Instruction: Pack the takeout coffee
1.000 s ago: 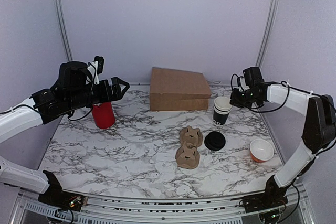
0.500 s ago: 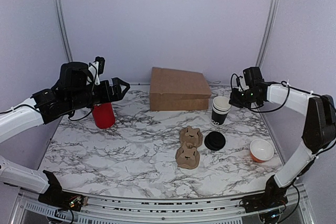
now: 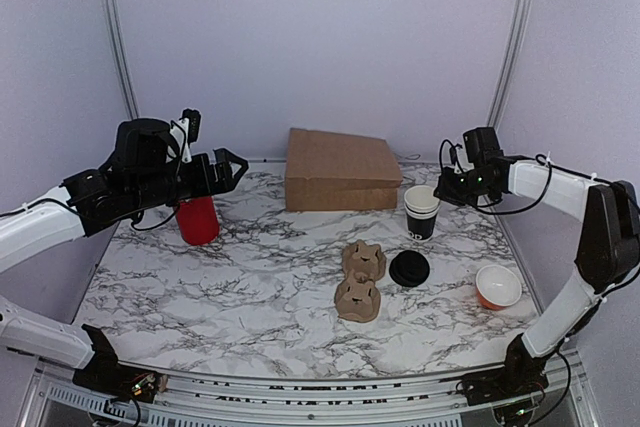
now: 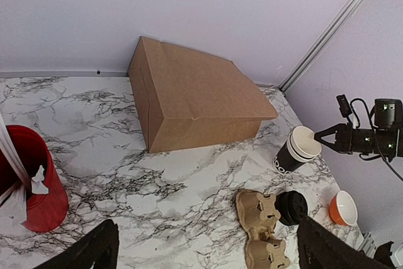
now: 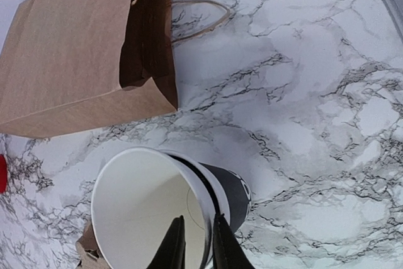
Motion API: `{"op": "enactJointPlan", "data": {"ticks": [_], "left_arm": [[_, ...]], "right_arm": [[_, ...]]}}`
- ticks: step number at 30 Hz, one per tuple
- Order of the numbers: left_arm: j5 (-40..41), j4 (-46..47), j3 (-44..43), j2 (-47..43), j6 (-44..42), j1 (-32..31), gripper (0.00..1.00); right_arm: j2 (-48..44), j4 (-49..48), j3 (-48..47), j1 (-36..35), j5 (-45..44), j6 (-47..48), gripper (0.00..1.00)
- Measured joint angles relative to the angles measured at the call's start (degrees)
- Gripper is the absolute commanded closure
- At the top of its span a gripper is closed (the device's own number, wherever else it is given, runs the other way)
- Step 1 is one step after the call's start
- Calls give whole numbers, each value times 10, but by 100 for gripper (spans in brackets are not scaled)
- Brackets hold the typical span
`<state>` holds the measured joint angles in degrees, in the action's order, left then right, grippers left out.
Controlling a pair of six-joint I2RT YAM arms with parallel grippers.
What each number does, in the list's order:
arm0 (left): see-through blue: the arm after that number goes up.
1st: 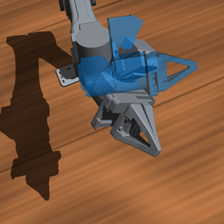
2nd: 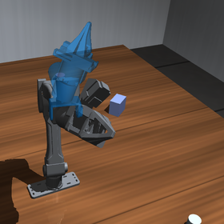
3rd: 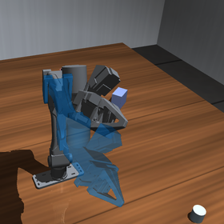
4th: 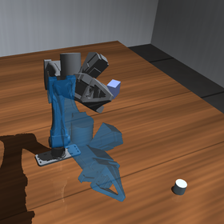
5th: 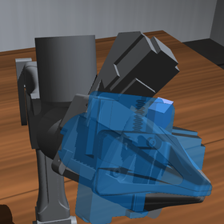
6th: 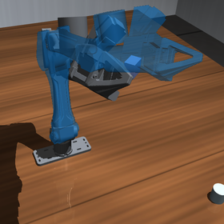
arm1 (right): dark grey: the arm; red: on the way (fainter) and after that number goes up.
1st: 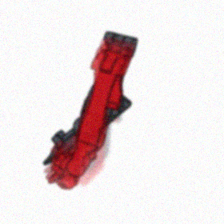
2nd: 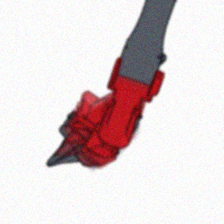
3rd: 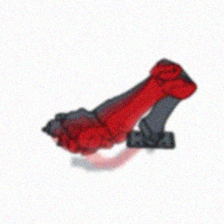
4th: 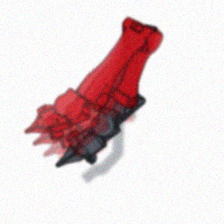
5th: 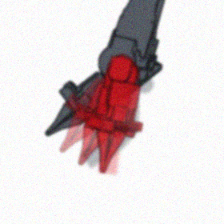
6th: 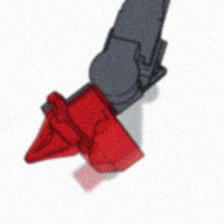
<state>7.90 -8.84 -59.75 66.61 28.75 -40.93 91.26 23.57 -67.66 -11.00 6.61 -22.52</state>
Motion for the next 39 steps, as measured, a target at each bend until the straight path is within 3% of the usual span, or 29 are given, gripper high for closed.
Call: {"op": "enactJointPlan", "data": {"ticks": [9,20,39], "left_arm": [[-3,0,0,11,4,0,1],[-4,0,0,17,5,0,1],[-12,0,1,17,7,0,1]], "right_arm": [[0,1,0,0,-6,3,82],[0,12,0,3,-13,17,100],[-9,-19,3,23,78,-15,100]]}}
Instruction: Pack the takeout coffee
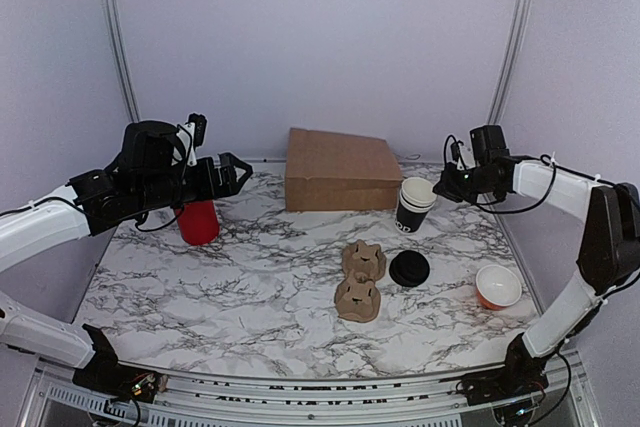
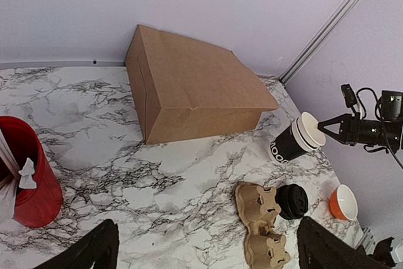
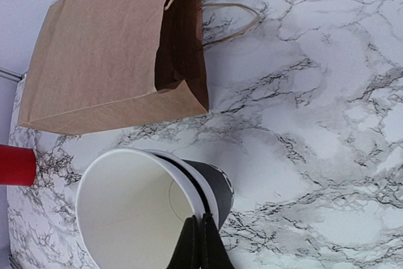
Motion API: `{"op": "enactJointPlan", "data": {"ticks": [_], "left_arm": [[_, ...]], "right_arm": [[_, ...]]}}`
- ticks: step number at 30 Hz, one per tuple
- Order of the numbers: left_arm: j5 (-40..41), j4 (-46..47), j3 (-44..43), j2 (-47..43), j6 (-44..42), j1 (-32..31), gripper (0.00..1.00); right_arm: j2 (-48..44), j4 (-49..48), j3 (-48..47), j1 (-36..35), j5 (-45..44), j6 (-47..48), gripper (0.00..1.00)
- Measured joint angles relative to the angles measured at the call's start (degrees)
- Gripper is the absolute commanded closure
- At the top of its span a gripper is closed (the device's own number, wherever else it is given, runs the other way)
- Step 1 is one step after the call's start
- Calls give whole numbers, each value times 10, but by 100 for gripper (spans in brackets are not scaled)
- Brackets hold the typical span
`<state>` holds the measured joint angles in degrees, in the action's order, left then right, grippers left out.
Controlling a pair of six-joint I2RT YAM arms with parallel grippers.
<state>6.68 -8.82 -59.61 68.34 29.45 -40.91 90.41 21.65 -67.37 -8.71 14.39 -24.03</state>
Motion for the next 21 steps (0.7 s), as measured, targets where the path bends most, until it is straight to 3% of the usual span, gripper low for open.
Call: {"op": "enactJointPlan", "data": {"ticks": [21], "left_arm": [[-28,6,0,31,12,0,1]], "right_arm": [[24,-12,6,-43,-2,4,100]]}}
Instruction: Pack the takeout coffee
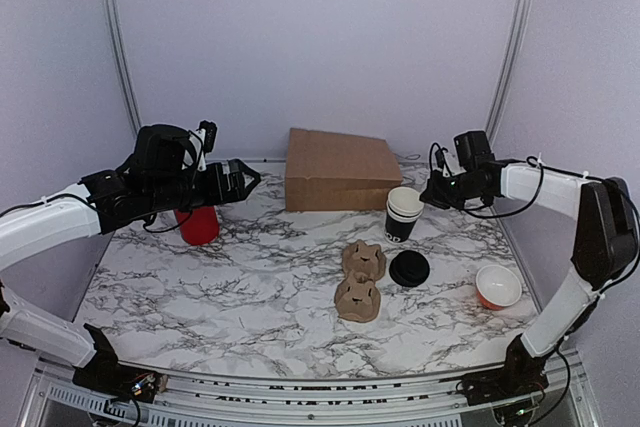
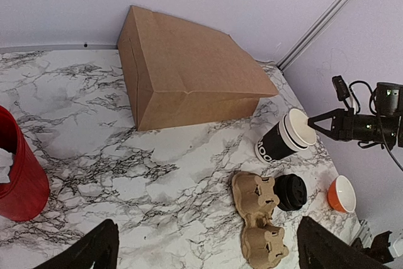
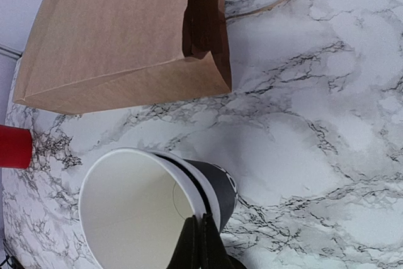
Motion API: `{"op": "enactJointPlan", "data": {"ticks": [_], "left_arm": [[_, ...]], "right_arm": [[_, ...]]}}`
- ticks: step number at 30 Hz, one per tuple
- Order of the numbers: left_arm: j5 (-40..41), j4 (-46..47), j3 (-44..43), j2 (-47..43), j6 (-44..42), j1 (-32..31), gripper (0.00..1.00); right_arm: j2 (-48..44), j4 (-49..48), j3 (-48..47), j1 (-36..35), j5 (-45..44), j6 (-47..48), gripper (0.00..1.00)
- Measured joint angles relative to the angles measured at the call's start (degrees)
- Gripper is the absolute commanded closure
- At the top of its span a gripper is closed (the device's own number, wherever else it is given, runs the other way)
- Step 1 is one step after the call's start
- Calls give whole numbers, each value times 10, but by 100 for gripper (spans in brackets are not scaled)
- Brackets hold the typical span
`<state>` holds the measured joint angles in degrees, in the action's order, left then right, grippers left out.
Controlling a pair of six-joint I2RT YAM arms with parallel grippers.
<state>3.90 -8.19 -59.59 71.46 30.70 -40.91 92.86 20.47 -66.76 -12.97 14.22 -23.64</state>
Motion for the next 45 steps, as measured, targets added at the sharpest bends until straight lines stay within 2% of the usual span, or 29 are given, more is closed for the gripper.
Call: {"op": "enactJointPlan", "data": {"ticks": [7,10,11,14,17,25,32,38,45], "left_arm": [[-4,2,0,1,0,0,1],[-5,2,0,2,0,0,1],[-5,2,0,3,0,0,1],[-5,2,0,5,0,0,1],[-5,2,0,6,0,0,1],[-5,2,0,6,0,0,1],[-10,2,0,13,2,0,1],[-20,3,0,27,4,0,1],[-20,6,0,28,5,0,1]], "right_arm": [[2,2,5,1,-9,2,95],[-1,-5,8,3,2,-2,85],[-2,-6,9,3,5,-1,78],[-4,7,3,-3,-14,6,64],[-7,14,-6,-13,-39,16,59],[-35,51,-38,-73,-132,65,59],[-39,94,-70,-143,-153,119,59],[16,139,-122,-175,-166,152,61],[71,176,-146,-181,-188,169,66]]}}
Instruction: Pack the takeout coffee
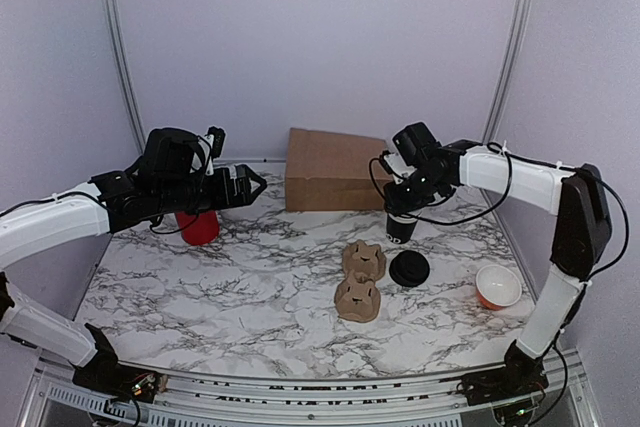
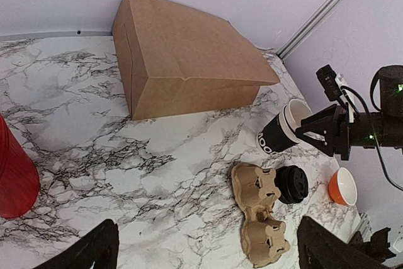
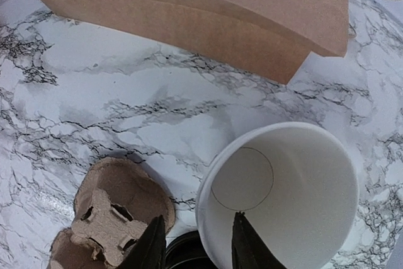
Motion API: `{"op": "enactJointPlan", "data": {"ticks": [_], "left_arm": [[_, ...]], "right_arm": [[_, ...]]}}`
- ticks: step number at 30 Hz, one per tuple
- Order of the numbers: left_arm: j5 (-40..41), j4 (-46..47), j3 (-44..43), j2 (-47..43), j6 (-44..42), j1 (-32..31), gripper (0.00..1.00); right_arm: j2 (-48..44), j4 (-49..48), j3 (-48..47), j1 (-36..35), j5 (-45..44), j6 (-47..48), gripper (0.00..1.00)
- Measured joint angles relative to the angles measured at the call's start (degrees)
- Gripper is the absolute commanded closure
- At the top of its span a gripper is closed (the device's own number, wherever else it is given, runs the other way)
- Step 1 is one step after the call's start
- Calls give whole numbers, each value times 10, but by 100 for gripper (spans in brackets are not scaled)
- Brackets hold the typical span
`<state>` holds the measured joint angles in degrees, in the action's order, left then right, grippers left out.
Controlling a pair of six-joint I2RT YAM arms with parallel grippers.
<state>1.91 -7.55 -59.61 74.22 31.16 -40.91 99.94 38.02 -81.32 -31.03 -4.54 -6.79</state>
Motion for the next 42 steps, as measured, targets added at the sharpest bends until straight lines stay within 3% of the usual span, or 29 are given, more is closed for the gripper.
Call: {"op": "enactJointPlan", "data": {"ticks": [12,27,32,42], "left_arm": [[1,0,0,-1,0,0,1],[6,0,8,-8,-1,0,1],[7,0,8,-10,-1,0,1],[7,1,9,-10,-1,0,1]], "right_arm": [[34,28,-40,-16,-45,13,90],[54,48,-62,-29,-81,17,89],[57,56,-63,-29,-86,21,100],[57,79,-101,-49,-157,22,100]]}}
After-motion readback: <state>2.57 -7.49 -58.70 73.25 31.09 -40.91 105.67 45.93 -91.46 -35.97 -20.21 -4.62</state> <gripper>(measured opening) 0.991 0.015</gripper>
